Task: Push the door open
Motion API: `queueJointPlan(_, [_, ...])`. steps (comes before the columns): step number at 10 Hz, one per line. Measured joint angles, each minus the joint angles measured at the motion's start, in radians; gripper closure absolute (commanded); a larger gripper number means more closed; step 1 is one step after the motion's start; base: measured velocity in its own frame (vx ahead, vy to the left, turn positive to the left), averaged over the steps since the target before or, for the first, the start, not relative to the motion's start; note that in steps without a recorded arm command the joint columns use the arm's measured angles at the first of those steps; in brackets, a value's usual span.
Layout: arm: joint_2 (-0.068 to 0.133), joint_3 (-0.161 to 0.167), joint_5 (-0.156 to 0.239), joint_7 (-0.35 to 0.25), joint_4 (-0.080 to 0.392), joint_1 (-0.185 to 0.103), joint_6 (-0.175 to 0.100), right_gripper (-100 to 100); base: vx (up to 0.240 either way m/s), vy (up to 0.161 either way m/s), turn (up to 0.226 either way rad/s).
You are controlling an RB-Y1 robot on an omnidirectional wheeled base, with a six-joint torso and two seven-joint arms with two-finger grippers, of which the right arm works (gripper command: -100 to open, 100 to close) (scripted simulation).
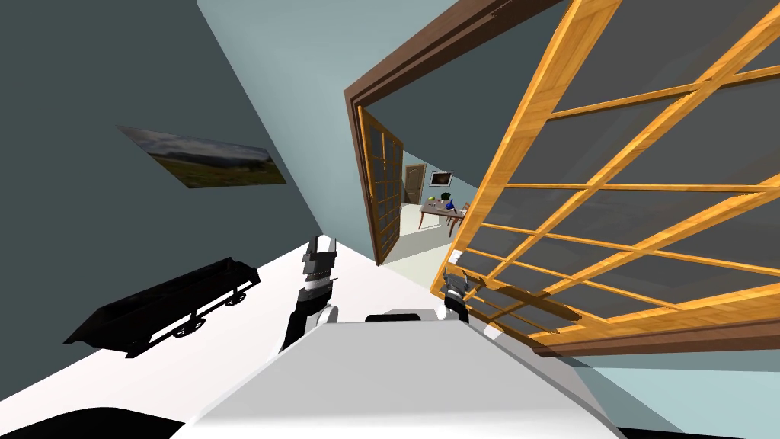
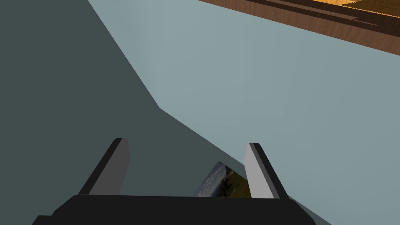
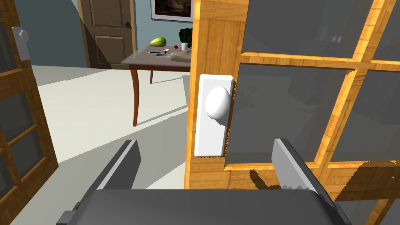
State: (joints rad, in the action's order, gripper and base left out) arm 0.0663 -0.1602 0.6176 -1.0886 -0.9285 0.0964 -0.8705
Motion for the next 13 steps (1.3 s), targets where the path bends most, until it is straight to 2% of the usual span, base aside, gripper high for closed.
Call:
queueJointPlan(2, [0.000,0.000,0.000,0.000,0.000,0.000,0.000,-100,0.009,-0.010,-0.029])
queueJointPlan(5, [0.004,0.021,-0.002,-0.027,0.011,0.001,0.005,-100,0.005,-0.006,-0.018])
queueJointPlan(12, [0.003,0.022,-0.002,-0.027,0.008,0.004,0.005,-100,0.002,-0.002,-0.005])
queueJointPlan(13, [0.004,0.032,-0.003,-0.036,0.011,0.005,0.008,-100,0.006,-0.006,-0.019])
